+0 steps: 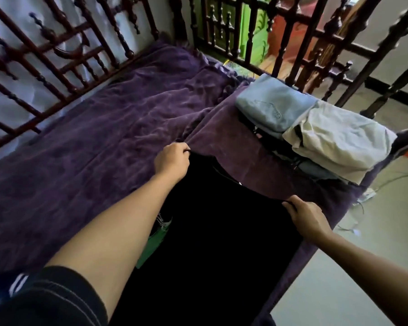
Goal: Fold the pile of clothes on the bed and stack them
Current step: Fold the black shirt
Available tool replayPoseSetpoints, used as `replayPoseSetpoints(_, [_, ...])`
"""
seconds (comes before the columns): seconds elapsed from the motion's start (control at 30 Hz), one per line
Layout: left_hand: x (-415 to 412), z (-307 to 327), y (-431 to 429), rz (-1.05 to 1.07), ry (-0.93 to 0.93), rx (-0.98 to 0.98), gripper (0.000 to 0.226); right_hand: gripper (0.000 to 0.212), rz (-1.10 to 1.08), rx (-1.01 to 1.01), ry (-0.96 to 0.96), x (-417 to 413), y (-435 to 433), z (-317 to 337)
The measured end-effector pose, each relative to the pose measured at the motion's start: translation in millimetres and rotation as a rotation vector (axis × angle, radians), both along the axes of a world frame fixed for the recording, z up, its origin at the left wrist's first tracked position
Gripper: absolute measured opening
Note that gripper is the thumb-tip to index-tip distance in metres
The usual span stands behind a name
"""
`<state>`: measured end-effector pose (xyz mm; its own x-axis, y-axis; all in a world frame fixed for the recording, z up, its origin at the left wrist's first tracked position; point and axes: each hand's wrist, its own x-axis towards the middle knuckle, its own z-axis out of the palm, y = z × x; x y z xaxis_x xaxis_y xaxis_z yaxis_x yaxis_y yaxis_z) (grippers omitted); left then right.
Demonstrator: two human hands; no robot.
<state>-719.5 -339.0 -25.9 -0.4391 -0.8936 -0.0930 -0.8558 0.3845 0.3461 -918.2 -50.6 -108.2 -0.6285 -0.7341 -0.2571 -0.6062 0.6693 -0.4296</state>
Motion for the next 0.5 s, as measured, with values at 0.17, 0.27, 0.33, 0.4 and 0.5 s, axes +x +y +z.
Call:
replayPoseSetpoints(0.17, [-93,-67,-14,-0.012,0.042,0.138,0.017,0.025,-0.128,0.123,0.027,-85,-17,-58])
replayPoseSetpoints(0.27, [-94,-95,-29,0.061,0.082,0.192,0.015,0.019,-0.097,0.279,0.027,-103,-32,-87])
replayPoseSetpoints(0.33, [-67,-109,-36,0.116,0.082,0.233,0.015,0.017,-0.046,0.396,0.041,-105,-46,-97])
replayPoseSetpoints(0.4, [-21,-118,-39,0.194,0.047,0.263,0.015,0.023,0.036,0.456,0.086,-100,-68,-99])
replayPoseSetpoints(0.5, [62,-132,-26,0.37,-0.063,0.325,0.014,0.032,0.243,0.418,0.151,-76,-119,-95])
